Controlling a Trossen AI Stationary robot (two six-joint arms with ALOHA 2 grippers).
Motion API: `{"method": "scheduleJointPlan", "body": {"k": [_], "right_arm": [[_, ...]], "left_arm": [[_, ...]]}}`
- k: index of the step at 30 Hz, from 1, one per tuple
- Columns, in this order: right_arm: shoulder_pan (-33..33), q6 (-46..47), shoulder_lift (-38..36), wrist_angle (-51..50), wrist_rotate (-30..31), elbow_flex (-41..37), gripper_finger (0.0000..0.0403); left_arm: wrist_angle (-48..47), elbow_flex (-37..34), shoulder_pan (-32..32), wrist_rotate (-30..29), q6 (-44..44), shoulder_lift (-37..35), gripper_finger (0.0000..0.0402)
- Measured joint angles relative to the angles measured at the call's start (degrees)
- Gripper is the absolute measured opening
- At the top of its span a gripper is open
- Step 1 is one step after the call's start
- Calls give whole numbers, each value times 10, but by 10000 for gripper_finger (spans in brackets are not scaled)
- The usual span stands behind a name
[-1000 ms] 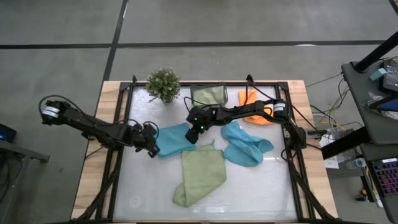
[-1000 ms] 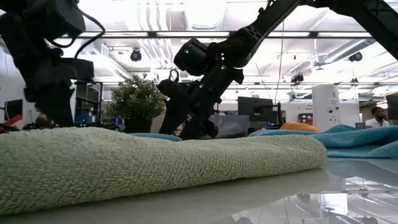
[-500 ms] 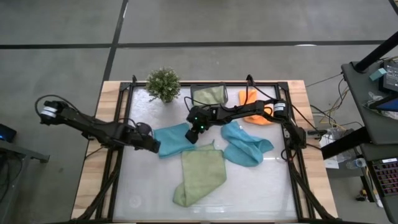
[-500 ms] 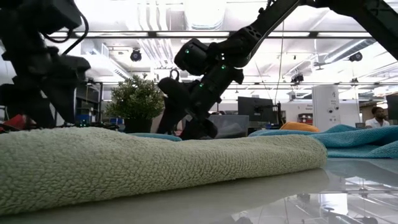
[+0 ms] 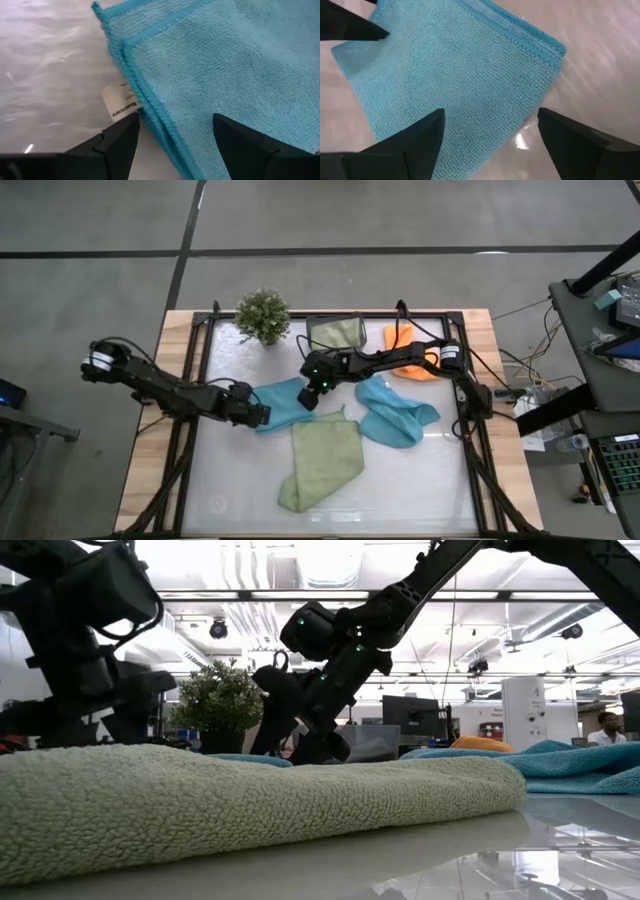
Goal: Fold microfiber towels
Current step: Fold the left blue towel
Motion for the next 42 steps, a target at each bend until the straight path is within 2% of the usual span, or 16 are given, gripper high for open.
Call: {"method": "scheduleJointPlan", "body": {"k": [7,11,16,23,33,37,42], "right_arm": [[14,8,18,34,-26,1,308],[20,7,23,68,-50,0,302],[20,9,23,71,-50,0,282],[20,0,25,80,-50,-1,227],[26,-11,25,84,-45,-1,217],[28,-11,25,86,-45,-1,166],[27,-14,25,92,-45,-1,78]], "left_arm": [[34,7,0,-14,9,27,239],[68,7,0,-32,9,42,223],[76,9,0,-36,9,53,193],[89,5,0,-46,12,57,143],[135,6,0,-69,46,55,53],[143,6,0,-69,58,55,10],[142,5,1,-68,70,54,7]]}}
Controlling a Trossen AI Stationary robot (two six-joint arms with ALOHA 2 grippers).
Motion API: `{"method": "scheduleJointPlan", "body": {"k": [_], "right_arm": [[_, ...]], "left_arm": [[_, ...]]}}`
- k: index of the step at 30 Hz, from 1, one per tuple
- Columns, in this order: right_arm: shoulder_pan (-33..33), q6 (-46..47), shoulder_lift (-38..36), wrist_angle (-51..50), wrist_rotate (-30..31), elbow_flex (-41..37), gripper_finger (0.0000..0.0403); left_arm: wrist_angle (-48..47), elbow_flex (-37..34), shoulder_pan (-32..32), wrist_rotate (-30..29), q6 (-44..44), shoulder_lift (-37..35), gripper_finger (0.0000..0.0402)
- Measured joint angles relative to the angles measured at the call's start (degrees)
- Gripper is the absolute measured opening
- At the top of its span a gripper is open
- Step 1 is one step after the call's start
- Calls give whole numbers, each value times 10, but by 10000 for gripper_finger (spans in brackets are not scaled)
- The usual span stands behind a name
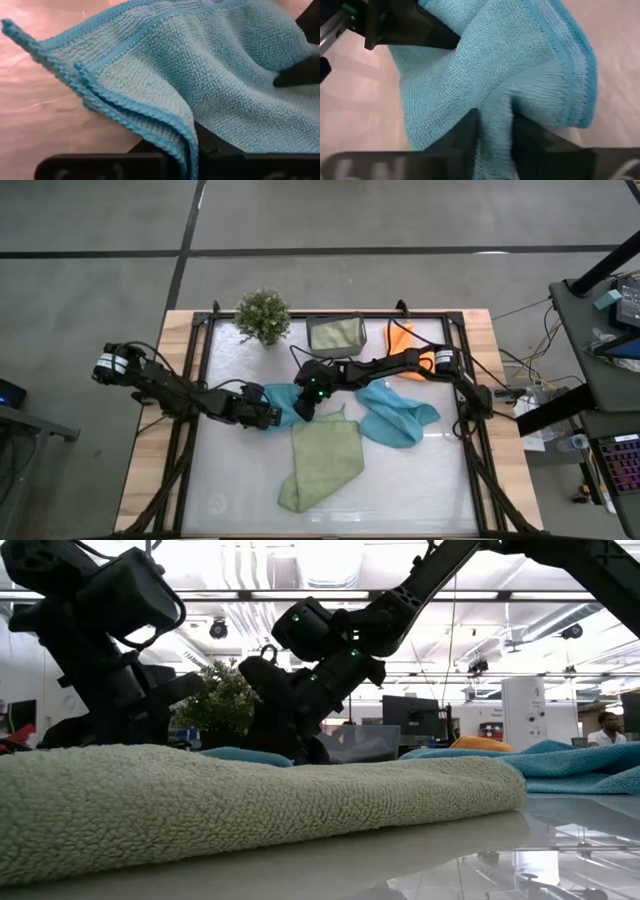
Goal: Fold microfiber towels
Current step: Fold the left blue towel
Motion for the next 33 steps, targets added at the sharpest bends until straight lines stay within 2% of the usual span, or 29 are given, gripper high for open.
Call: {"method": "scheduleJointPlan", "body": {"k": [6,11,22,29,33], "right_arm": [[-4,-9,0,-5,0,0,16],[-12,-14,-4,-24,0,3,11],[-27,-51,-13,-215,5,70,12],[-27,-51,-14,-333,119,134,12],[-22,-46,-14,-351,149,159,12]], "left_arm": [[-50,3,0,4,-4,-11,7],[-60,-1,1,21,29,-36,11],[-80,-3,8,5,130,-118,70],[-74,-14,7,-12,168,-100,73],[-67,-14,7,-33,181,-78,73]]}}
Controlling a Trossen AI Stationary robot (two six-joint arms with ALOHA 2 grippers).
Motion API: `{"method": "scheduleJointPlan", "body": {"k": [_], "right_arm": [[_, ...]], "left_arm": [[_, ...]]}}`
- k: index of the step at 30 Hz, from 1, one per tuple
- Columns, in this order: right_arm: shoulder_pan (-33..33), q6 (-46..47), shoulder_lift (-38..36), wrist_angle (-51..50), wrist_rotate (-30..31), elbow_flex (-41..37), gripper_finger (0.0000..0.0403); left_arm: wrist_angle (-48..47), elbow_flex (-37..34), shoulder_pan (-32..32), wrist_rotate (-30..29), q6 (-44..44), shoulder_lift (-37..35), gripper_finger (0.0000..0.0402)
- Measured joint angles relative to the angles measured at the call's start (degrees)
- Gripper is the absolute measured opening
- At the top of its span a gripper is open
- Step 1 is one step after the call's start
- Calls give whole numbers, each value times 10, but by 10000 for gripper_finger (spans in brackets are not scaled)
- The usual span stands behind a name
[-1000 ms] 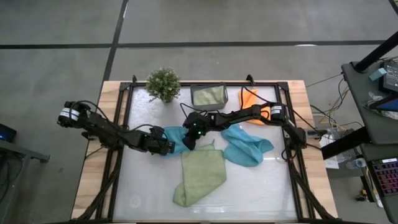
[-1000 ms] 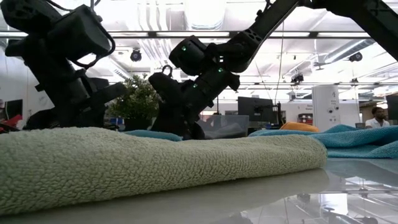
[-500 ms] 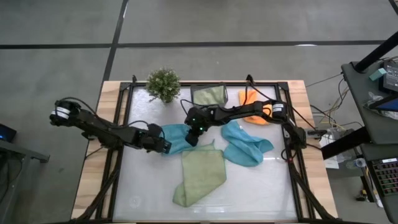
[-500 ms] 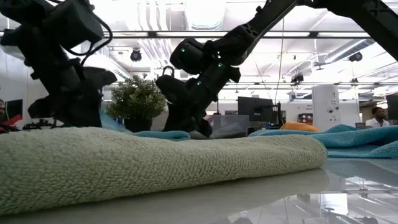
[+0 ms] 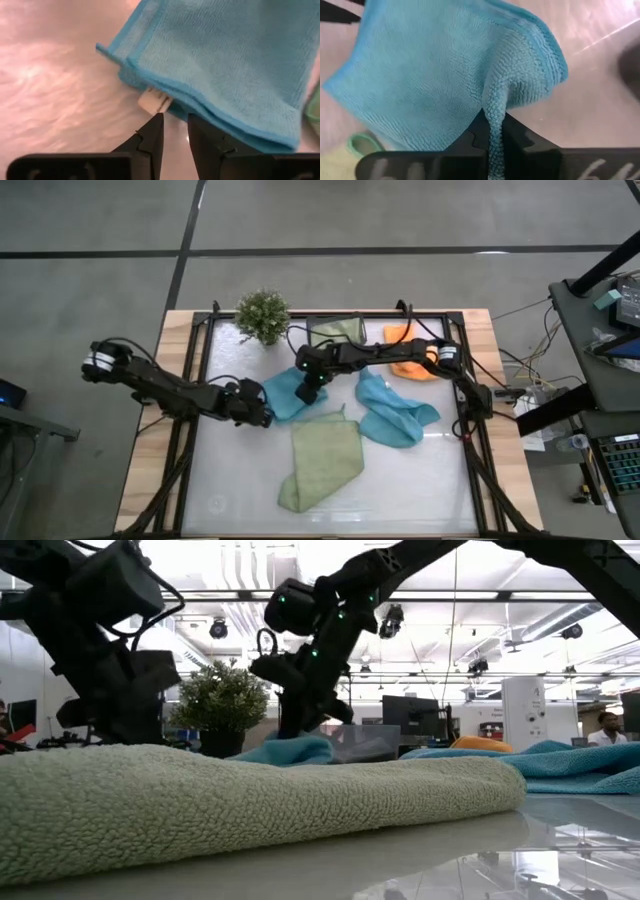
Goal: Fold microfiber towels
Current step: Fold the left blue towel
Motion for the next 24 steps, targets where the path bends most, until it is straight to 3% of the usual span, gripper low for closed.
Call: {"method": "scheduleJointPlan", "body": {"k": [10,24], "right_arm": [[18,21,38,-33,49,60,13],[46,-31,173,-199,62,310,13]], "left_arm": [[44,0,0,-16,58,40,73],[35,-25,-1,4,104,17,73]]}}
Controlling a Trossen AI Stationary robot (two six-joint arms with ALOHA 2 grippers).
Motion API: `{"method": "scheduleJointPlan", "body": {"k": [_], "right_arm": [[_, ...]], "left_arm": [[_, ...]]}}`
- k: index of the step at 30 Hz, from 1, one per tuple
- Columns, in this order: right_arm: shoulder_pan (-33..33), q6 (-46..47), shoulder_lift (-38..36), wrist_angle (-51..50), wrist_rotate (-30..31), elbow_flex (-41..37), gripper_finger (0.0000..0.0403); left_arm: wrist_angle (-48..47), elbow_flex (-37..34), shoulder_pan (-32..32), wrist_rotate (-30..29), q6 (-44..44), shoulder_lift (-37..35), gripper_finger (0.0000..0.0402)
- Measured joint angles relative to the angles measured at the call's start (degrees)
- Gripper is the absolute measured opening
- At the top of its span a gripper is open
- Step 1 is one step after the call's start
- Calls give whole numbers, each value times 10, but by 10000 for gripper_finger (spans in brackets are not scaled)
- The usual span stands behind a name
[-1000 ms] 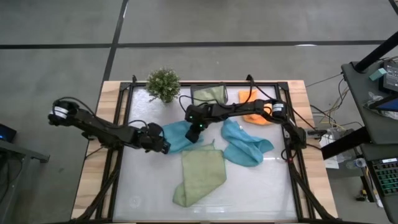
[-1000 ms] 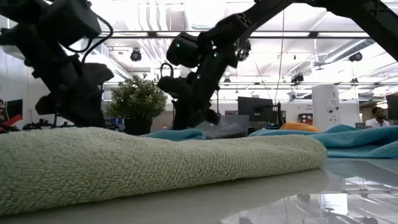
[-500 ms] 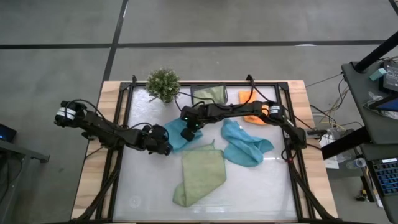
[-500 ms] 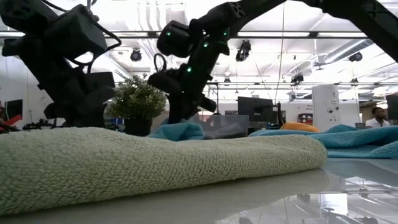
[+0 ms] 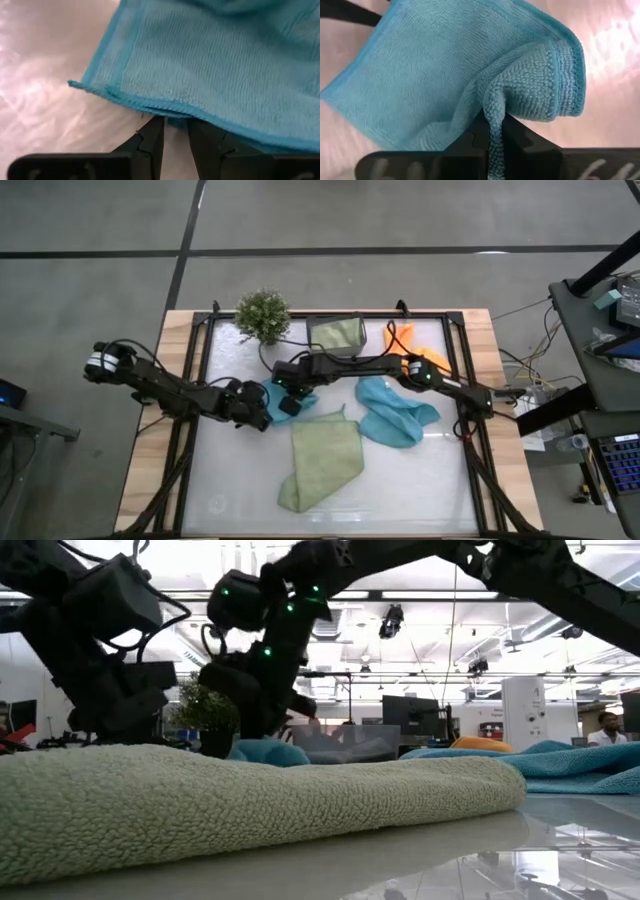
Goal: Fold microfiber towels
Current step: Fold the left blue towel
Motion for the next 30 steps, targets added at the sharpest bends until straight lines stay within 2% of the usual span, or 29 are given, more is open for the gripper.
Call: {"method": "scheduleJointPlan", "body": {"k": [4,8,12,16,19,25,30], "right_arm": [[-1,-24,0,-36,2,27,13],[-3,-49,-6,-85,20,41,13],[-4,-72,-9,-106,20,42,13],[-5,-83,-9,-116,20,42,13],[-5,-86,-13,-117,19,42,13],[-5,-94,-28,-114,14,42,13],[-6,-100,-35,-115,12,42,13]], "left_arm": [[0,-18,-6,16,1,-33,73],[29,-19,-7,16,48,-71,73],[143,-21,-6,-10,135,-77,73],[298,-26,4,-40,207,-41,73],[375,-27,13,-45,231,-1,73],[428,-27,37,-71,212,99,73],[431,-24,44,-72,167,177,73]]}}
